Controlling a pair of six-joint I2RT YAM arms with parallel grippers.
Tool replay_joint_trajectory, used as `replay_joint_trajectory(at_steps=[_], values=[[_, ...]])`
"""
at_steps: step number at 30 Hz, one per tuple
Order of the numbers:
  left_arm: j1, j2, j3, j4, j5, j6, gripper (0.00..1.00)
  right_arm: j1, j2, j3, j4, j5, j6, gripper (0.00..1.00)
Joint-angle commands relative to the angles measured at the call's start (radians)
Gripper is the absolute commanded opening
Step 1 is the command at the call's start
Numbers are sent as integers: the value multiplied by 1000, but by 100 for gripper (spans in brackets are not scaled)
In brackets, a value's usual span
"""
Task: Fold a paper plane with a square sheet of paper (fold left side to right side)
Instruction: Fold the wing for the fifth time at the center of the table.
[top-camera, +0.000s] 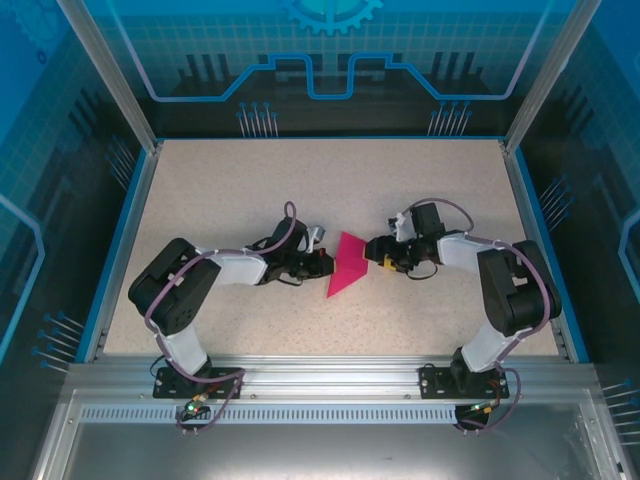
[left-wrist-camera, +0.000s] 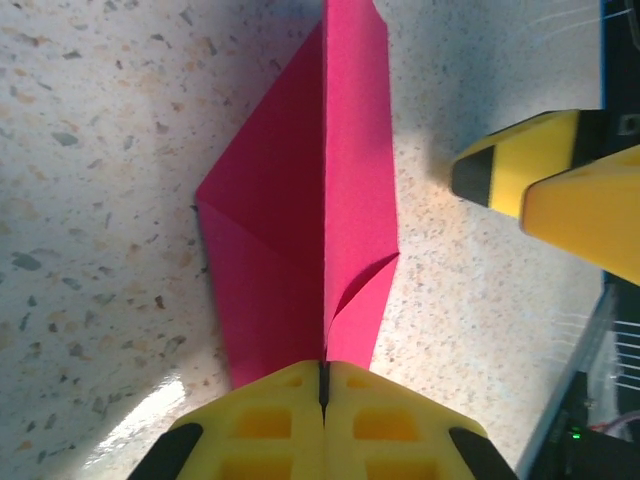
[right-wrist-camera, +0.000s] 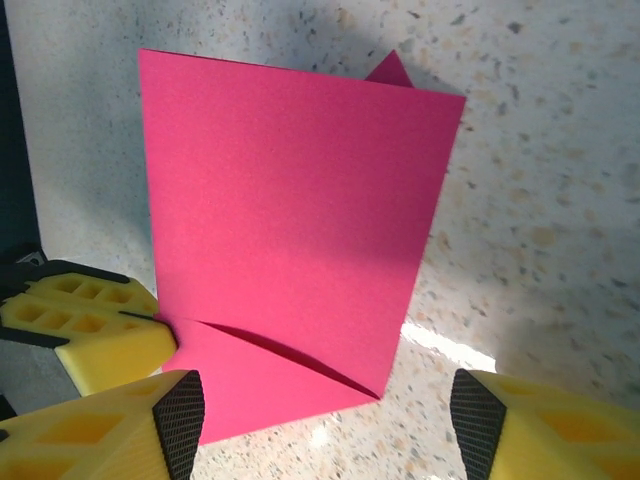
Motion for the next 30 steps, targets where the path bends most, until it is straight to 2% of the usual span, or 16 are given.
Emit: replay_joint_trajectory(at_steps=[1, 7, 15, 21, 28, 30], values=[[24, -14, -35, 75, 98, -63, 2, -17, 32, 26, 39, -74, 31, 69], [34, -40, -55, 132, 150, -101, 1, -24, 65, 26, 92, -125, 71, 69], [43, -119, -72, 132, 153, -114, 0, -65, 78, 8, 134, -184, 106, 70], [43, -118, -66, 152, 180, -128, 0, -71, 78, -6, 210, -252, 164, 68], [44, -93, -67, 173, 183, -140, 0, -72, 79, -9, 259, -288, 216, 53], [43, -87, -68, 179, 185, -143, 0, -75, 72, -13, 255, -281, 215, 46]])
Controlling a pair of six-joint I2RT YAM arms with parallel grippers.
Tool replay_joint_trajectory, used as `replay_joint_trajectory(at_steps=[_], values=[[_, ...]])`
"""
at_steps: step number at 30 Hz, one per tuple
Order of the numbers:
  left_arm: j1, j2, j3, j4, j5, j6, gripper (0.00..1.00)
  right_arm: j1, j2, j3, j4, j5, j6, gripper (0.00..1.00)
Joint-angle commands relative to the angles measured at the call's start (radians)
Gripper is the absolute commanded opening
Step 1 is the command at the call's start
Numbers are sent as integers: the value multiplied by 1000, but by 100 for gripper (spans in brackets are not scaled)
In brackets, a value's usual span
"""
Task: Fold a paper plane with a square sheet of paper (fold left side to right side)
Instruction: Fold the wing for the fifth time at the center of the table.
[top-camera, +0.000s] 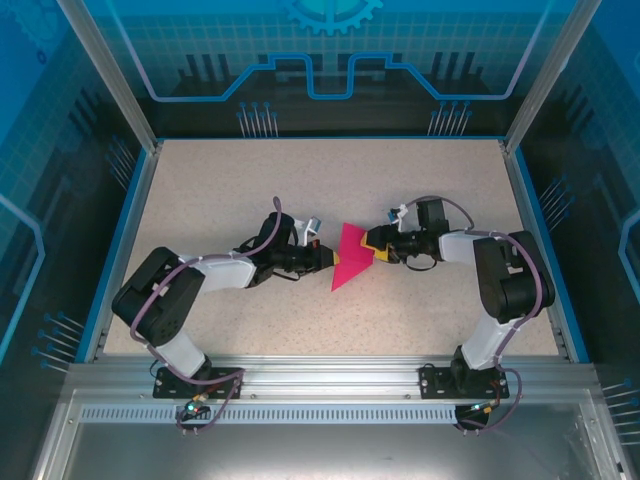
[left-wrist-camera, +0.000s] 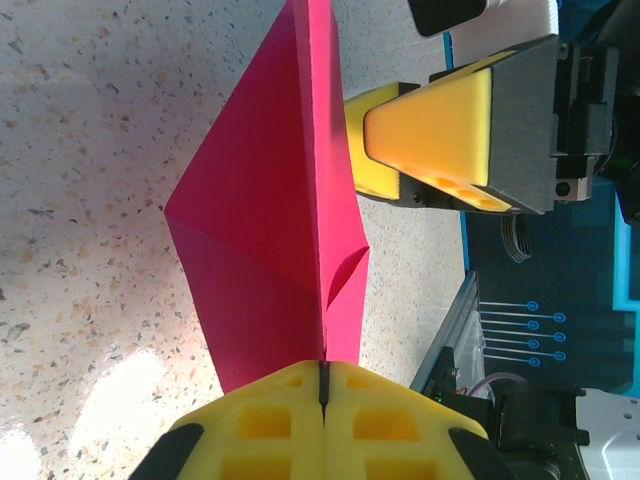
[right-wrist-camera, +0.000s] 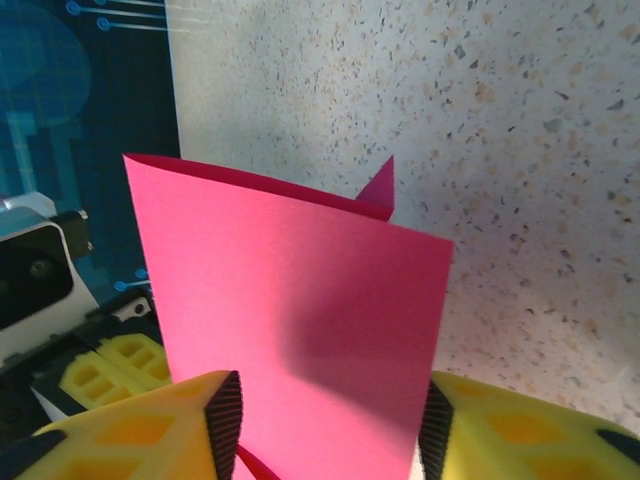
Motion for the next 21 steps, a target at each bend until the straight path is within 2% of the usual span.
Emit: replay_joint_trajectory(at_steps=[1, 4, 9, 15, 21], values=[[8, 15, -11, 37, 31, -20, 0, -19, -2, -18, 17, -25, 18, 42], [9, 25, -9, 15, 17, -6, 0, -24, -18, -20, -17, 4, -2, 31], [10, 90, 11, -17, 7, 14, 0, -26, -25, -23, -39, 17, -12, 6], [9, 187, 39, -16, 5, 15, 1, -24, -37, -18, -70, 31, -18, 1], [9, 250, 55, -32, -1, 16, 5, 6, -27, 0, -134, 68, -41, 1]])
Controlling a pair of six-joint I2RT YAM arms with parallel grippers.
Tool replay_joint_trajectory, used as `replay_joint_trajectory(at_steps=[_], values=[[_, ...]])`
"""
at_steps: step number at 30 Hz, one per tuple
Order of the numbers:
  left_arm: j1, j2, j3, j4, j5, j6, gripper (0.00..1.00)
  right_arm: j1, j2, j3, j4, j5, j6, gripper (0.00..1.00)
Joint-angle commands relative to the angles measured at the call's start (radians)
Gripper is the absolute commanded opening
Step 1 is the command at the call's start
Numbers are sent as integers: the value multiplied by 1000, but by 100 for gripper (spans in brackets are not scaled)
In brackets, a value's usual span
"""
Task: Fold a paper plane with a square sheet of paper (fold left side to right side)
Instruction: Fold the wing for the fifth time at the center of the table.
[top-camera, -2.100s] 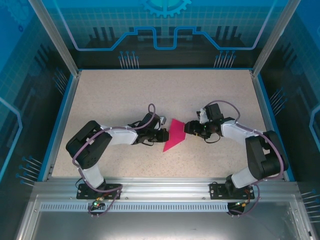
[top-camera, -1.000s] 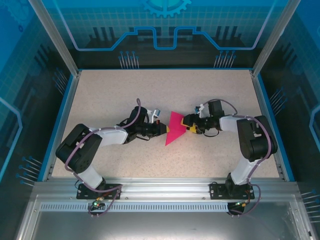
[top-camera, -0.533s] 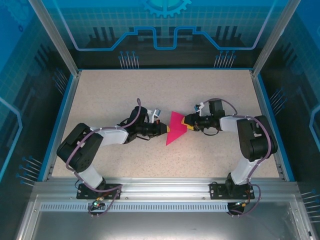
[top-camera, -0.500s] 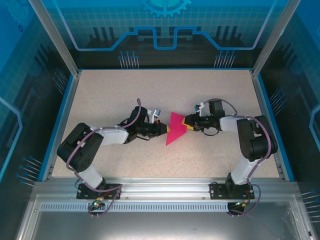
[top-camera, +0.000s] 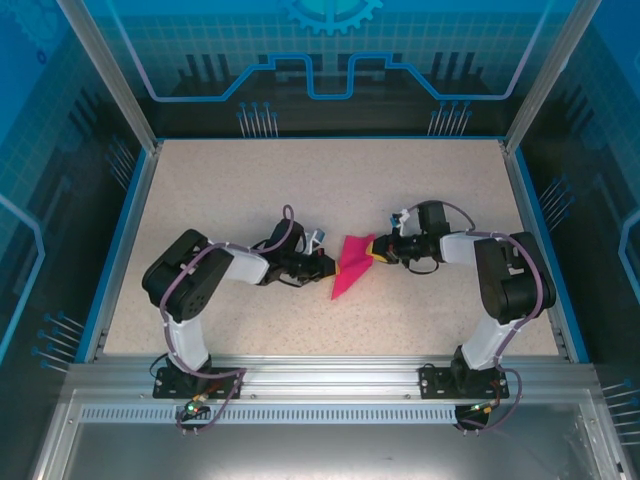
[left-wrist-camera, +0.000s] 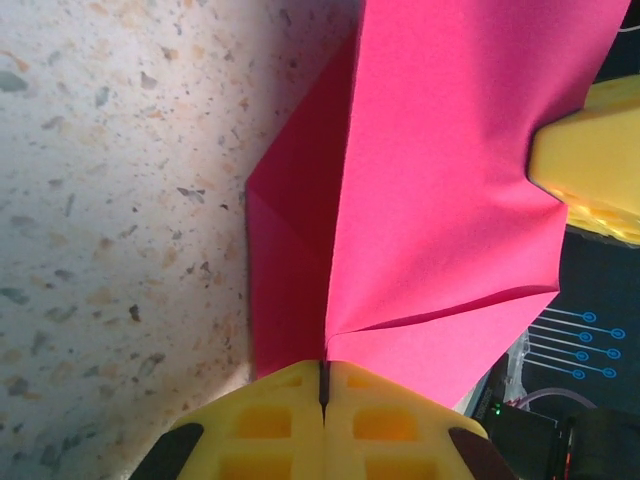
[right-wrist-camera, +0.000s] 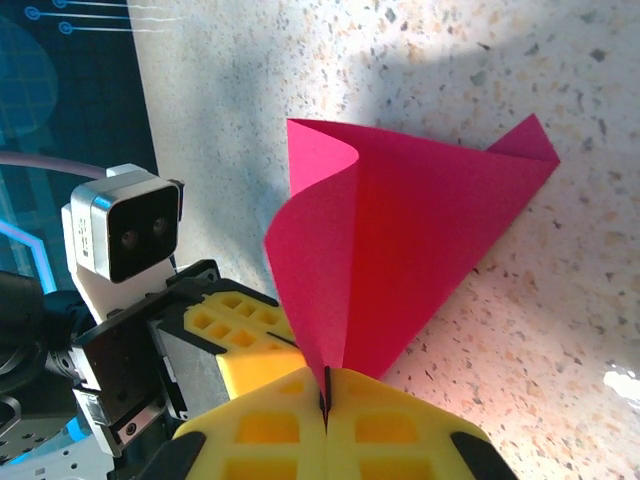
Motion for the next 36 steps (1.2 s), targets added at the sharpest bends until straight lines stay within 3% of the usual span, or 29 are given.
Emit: replay_joint_trajectory(at_steps=[1, 5, 9, 19, 23, 27, 36], values=[[9, 41, 14, -46, -4, 15, 7, 14, -16, 18, -67, 37, -27, 1], [10, 37, 7, -80, -27, 34, 22, 33, 1, 39, -112, 79, -27, 1], [9, -13, 3, -168, -81, 90, 31, 45, 6, 60, -157, 114, -32, 1], [-6, -253, -17, -393, -289, 232, 44, 56, 6, 73, -193, 132, -44, 2], [-147, -354, 26, -532, -458, 339, 48, 57, 1, 79, -205, 134, -43, 2], [-314, -336, 113, -627, -614, 391, 52, 60, -4, 84, -214, 139, -42, 2], [-457, -147, 298, -724, -817, 437, 55, 69, -3, 92, -235, 143, -42, 2]])
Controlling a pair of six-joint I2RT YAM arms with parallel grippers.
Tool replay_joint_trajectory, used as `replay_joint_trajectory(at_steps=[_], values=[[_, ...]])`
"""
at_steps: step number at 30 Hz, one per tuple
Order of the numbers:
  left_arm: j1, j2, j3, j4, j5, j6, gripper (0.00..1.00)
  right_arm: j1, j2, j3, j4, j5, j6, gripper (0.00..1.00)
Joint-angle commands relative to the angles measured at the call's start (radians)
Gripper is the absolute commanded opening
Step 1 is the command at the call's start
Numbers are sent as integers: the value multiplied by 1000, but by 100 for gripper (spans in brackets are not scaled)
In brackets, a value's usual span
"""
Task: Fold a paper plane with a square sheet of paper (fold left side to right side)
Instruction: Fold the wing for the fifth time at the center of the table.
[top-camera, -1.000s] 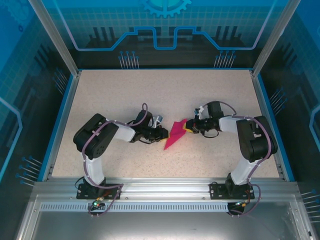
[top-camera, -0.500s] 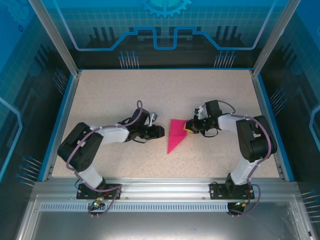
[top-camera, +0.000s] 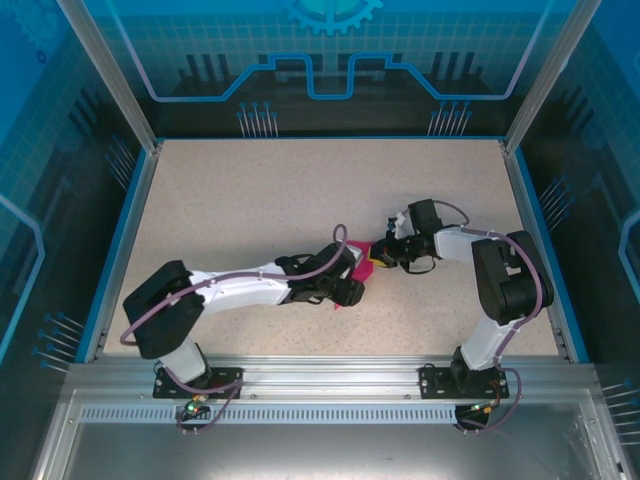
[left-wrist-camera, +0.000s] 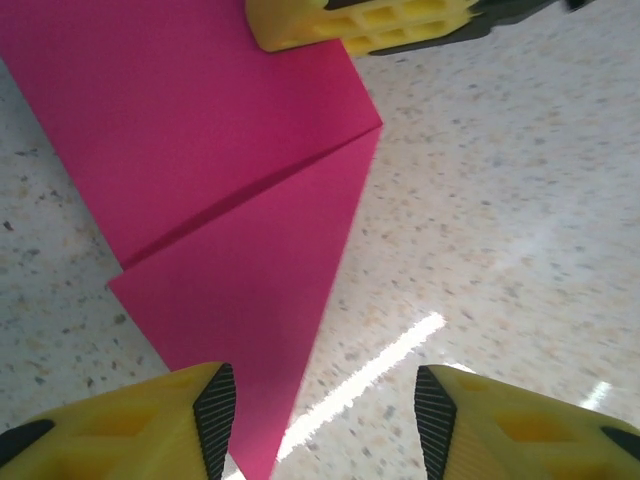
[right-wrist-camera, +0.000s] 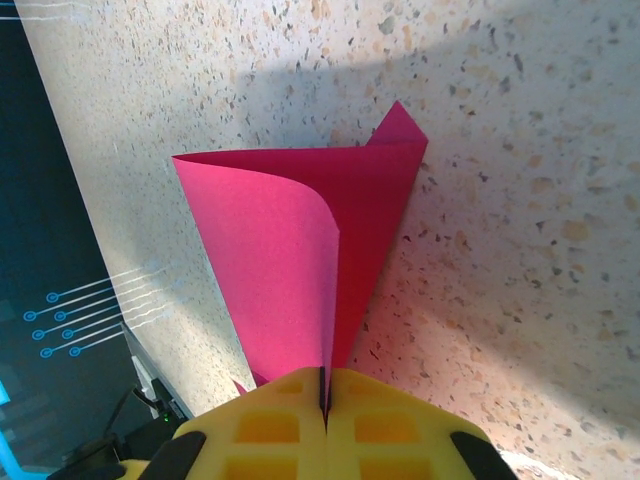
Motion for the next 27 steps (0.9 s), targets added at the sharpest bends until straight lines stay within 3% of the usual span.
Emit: replay_joint_trajectory(at_steps=[1, 16, 27], values=[[-38, 72, 85, -106, -138, 61, 56, 17, -5, 22, -35, -1, -14, 2], [-143, 260, 256, -277, -442, 78, 58, 20, -2, 22, -38, -3, -12, 2], [-153, 317, 293, -325, -481, 72, 49, 22, 6, 22, -42, -6, -13, 2]])
